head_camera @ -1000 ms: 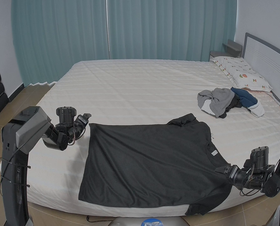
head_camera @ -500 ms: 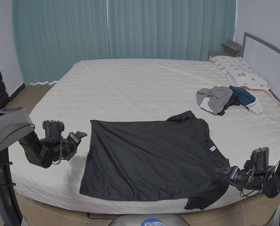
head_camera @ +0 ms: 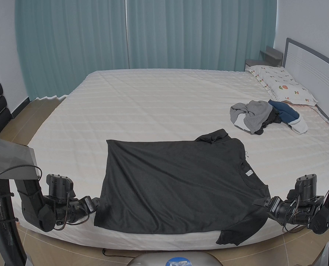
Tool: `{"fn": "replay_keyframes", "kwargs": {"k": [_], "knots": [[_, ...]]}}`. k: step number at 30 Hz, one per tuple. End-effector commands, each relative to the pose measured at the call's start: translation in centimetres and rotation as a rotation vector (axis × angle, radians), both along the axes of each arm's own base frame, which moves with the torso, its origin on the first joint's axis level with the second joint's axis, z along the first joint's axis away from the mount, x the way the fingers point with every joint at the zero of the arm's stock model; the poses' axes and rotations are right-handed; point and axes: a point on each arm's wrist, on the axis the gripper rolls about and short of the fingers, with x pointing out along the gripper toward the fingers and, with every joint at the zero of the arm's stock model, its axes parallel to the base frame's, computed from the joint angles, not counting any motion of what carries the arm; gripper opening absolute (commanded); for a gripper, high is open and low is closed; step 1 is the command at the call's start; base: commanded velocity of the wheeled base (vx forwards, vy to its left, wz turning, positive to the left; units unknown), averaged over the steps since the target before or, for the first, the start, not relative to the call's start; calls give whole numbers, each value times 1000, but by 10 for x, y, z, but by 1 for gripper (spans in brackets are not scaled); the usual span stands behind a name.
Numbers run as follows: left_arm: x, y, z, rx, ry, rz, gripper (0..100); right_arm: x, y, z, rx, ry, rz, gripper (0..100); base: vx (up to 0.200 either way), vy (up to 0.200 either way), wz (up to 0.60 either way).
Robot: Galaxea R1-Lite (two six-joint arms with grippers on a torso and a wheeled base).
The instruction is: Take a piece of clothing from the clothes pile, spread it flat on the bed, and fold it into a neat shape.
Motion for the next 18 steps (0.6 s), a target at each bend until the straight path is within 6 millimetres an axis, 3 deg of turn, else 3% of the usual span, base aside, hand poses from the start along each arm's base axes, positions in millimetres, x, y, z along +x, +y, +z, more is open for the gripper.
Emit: {"fn": "replay_keyframes", "kwargs": {"k": [1,18], "knots": [[-18,-11,-8,36,50,-88,100,-3,1,1,0,-1,10,100,0,0,0],[-27,-14,-10,69,69,-128,100,-7,2,3,15,-28,29,100,0,0,0]]}}
